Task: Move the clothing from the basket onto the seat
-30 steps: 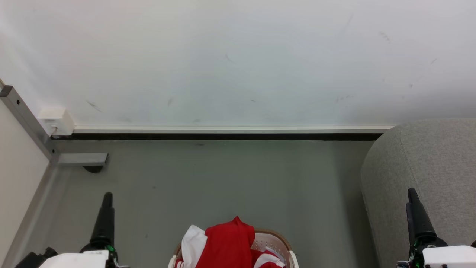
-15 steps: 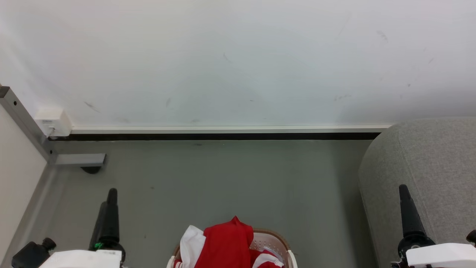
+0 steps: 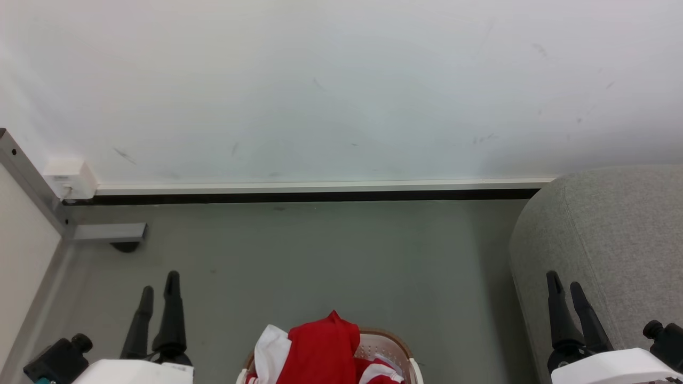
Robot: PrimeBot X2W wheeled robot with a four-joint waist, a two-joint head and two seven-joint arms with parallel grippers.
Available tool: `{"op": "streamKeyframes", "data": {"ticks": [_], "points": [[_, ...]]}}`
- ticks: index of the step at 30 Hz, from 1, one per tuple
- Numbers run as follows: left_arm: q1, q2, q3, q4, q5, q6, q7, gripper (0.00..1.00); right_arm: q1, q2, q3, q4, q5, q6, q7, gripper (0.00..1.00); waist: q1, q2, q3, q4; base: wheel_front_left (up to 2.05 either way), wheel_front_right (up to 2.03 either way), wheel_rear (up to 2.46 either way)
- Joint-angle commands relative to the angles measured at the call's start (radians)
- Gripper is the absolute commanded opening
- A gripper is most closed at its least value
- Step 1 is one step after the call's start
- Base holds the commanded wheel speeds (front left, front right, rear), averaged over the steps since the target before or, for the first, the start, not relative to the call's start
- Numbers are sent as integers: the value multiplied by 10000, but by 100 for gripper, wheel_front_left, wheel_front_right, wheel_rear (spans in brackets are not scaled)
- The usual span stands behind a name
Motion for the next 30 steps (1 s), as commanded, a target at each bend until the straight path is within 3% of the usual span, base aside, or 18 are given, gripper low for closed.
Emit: {"op": "streamKeyframes", "data": {"ticks": [1, 10, 30], "points": [[18, 106, -45, -181, 560, 31, -127, 100, -242, -33, -65, 15, -492, -9, -124, 100, 0, 0, 0, -17, 0, 0, 0], [85, 257, -224, -277, 1896, 196, -383, 100, -351, 47, 100, 199, -1847, -10, -390, 100, 0, 0, -7, -61, 0, 0, 0], [249, 504, -559, -653, 3884, 440, -871, 100, -433, 58, 645, 436, -3510, -14, -868, 100, 0, 0, -46, -178, 0, 0, 0]]}}
